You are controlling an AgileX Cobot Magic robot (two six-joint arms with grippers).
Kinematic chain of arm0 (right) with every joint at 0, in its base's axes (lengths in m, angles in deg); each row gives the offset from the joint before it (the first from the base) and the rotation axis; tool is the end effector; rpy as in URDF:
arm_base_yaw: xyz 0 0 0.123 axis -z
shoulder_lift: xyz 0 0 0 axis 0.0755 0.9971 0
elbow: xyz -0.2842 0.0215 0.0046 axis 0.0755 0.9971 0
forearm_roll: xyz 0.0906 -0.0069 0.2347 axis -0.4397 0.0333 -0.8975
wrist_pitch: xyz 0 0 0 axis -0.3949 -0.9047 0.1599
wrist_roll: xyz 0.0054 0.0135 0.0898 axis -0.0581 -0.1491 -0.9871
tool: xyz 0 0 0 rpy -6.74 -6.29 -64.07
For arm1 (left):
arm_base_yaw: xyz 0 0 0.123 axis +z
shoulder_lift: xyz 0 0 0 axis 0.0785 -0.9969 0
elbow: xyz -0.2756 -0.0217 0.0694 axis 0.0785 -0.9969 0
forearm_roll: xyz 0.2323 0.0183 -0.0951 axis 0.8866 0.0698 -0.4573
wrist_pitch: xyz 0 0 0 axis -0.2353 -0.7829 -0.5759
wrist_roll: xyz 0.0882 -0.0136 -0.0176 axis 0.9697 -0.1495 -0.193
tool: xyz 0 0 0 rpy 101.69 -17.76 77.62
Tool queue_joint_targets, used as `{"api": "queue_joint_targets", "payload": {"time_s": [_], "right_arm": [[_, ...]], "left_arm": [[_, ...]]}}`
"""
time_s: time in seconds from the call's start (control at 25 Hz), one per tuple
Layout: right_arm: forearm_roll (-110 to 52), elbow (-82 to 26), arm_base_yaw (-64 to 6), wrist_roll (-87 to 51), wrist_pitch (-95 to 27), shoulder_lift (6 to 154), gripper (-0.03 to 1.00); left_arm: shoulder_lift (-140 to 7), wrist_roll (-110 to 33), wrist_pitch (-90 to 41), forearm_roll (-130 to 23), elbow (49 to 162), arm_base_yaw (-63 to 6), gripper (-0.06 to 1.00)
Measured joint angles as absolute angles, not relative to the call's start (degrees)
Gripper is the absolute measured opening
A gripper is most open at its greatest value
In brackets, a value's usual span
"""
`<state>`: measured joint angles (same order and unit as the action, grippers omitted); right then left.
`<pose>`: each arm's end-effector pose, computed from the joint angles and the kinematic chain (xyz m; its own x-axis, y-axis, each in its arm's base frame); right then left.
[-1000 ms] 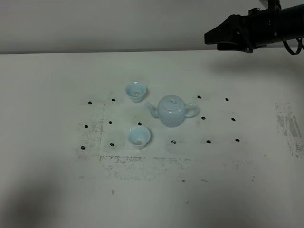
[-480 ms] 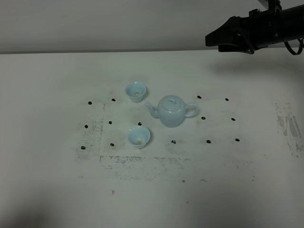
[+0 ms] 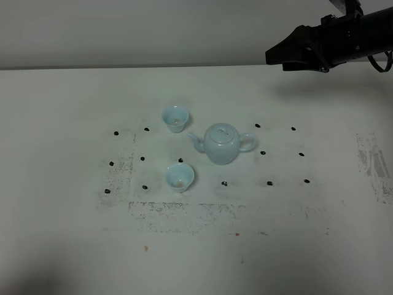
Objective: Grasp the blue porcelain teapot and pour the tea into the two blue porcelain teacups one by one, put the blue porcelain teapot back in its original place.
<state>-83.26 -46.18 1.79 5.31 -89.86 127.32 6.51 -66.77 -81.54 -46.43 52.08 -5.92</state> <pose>0.4528 0.0246 0.2448 -0.8327 0.0094 -0.5537 -0.4187 0.6438 0.6405 -0.0015 -0.0084 0.2651 -0.4899 0.0549 -0.8701 0.1262 0.9920 -0.0085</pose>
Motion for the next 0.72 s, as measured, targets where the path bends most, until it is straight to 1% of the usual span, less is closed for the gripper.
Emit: {"api": "queue_joint_targets", "payload": {"time_s": [0.2,0.36,0.44,0.56,0.72], "right_arm": [[-77.46,-46.18,1.46,5.15,-89.61,125.74,0.59],[-65.79,-46.18,-1.20,1.31,-85.25,121.49,0.59],[-56.93,-46.18,-3.84,-3.30,-82.99,118.64,0.59],[-41.28,-46.18,-9.90,-12.60,-81.57,114.38,0.59],[-19.33,-46.18,-18.63,-27.05,-84.54,110.97,0.59]], "left_arm": [[6.51,-67.02,-81.54,-46.73,52.08,-5.92,0.57],[6.51,-67.02,-81.54,-46.82,52.08,-5.92,0.57],[6.51,-67.02,-81.54,-46.82,52.08,-5.92,0.57],[6.51,-67.02,-81.54,-46.82,52.08,-5.92,0.57],[6.51,-67.02,-81.54,-46.82,52.08,-5.92,0.57]]}}
